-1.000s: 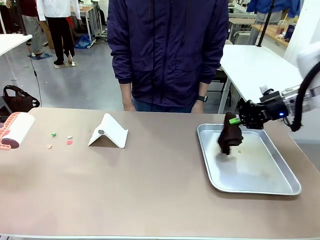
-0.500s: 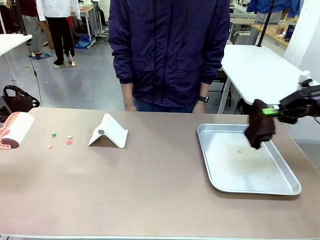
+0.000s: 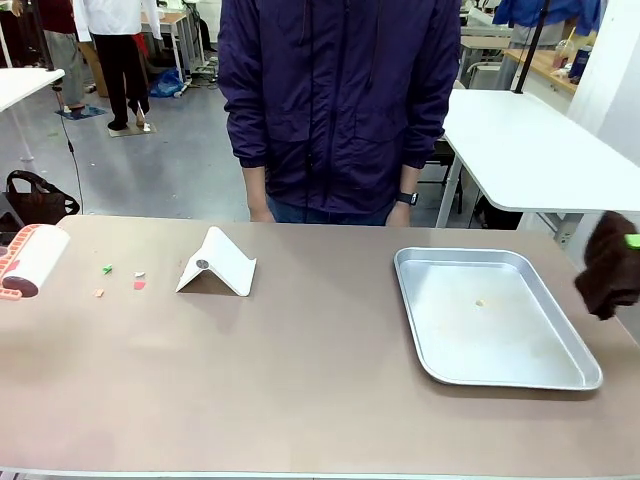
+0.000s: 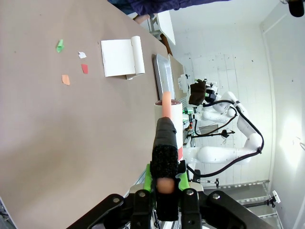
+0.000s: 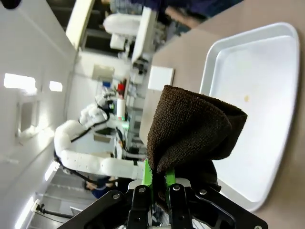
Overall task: Clean the surface of the table.
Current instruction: If a person points to the right, clean the right side of the table with your right hand, and if they point to the left, clean the left side with your left hand.
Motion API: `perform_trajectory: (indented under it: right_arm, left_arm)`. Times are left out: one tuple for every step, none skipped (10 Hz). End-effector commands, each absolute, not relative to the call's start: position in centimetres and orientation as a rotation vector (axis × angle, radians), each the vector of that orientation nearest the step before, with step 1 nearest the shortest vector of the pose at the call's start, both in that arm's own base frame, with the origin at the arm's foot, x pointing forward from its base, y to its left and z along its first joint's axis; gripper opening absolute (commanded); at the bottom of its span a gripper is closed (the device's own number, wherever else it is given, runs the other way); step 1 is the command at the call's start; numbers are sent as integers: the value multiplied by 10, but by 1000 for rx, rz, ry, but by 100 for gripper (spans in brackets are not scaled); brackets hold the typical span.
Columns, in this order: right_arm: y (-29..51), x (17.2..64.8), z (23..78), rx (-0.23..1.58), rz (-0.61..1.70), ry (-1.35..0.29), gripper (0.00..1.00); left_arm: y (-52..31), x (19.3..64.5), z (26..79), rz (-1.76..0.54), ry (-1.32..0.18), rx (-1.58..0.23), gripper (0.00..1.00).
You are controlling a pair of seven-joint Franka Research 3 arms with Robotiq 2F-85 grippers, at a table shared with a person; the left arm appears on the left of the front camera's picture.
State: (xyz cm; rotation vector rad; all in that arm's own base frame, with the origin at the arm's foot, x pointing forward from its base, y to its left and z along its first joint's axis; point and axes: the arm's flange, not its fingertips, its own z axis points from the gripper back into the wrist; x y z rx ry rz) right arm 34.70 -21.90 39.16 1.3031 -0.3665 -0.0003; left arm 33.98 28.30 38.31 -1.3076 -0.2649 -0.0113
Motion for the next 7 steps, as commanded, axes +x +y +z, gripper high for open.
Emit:
perform_trajectory:
  right_arm:
    - [-249,332,370,1394,-63,-474,12]
    - [-258,323,360,1426,-86,-495,12]
    - [-263,318,351,1434,-131,-501,12]
    - [-265,316,346,1445,-181,-503,12]
    - [-266,310,355,1390,-139,-462,12]
    - [-266,310,355,1390,-139,-462,12]
    - [-266,310,355,1390,-139,-462,12]
  left_arm:
    - [281,337,386,-23,-261,-1309,0]
    - [281,337,386,-23,-261,-1309,0]
    - [281,337,386,-23,-261,-1309,0]
    - [281,337,386,-23,-261,-1309,0]
    - [281,337,386,-23,-261,-1309,0]
    - [281,337,386,-23,-261,-1309,0]
    - [281,337,386,-23,-261,-1309,0]
